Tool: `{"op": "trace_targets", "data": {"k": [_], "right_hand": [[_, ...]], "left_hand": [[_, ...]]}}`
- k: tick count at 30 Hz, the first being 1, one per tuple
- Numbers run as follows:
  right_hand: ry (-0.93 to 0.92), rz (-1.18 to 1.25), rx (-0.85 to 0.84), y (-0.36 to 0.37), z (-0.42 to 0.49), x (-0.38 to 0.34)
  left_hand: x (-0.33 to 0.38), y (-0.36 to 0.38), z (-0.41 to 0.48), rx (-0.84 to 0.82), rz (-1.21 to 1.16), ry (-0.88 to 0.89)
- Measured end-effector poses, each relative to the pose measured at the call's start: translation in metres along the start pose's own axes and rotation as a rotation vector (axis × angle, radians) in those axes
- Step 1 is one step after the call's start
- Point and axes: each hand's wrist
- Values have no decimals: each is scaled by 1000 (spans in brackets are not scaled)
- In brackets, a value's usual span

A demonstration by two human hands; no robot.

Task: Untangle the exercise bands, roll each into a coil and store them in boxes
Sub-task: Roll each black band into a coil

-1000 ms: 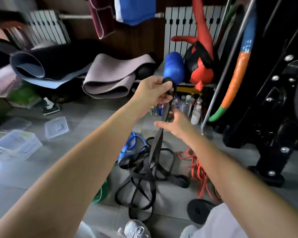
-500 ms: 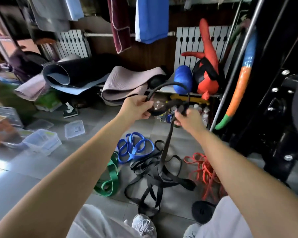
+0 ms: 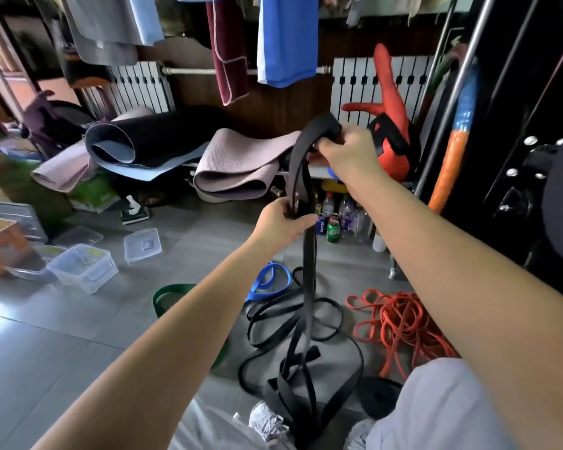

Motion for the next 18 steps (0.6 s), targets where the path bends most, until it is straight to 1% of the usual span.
{"op": "trace_targets", "data": {"k": [3, 5, 8, 11, 13, 15, 18], "right_hand": [[-9, -48, -87, 2, -2, -3], [-4, -189, -125, 1, -7, 2], [122, -278, -127, -10, -14, 18], [235, -351, -153, -21, -32, 49], [305, -365, -182, -25, -48, 70], [371, -330, -208, -24, -62, 85], [402, -306, -251, -16, -80, 97]], "left_hand": [[-6, 8, 1, 25, -39, -2], [-10, 12, 1, 42, -45, -40], [-19, 11, 1, 51, -65, -114], [-30, -4, 2, 163, -190, -179], [-37, -16, 3, 222, -195, -194], [-42, -24, 0, 212, -187, -195], [-42, -26, -10, 113, -183, -186]]}}
Point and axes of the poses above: each hand's wrist, its own z-axis towards the middle knuckle, its own y-axis out of the palm, x = y × z, and after that the axes turned 2 degrees about y, right-handed
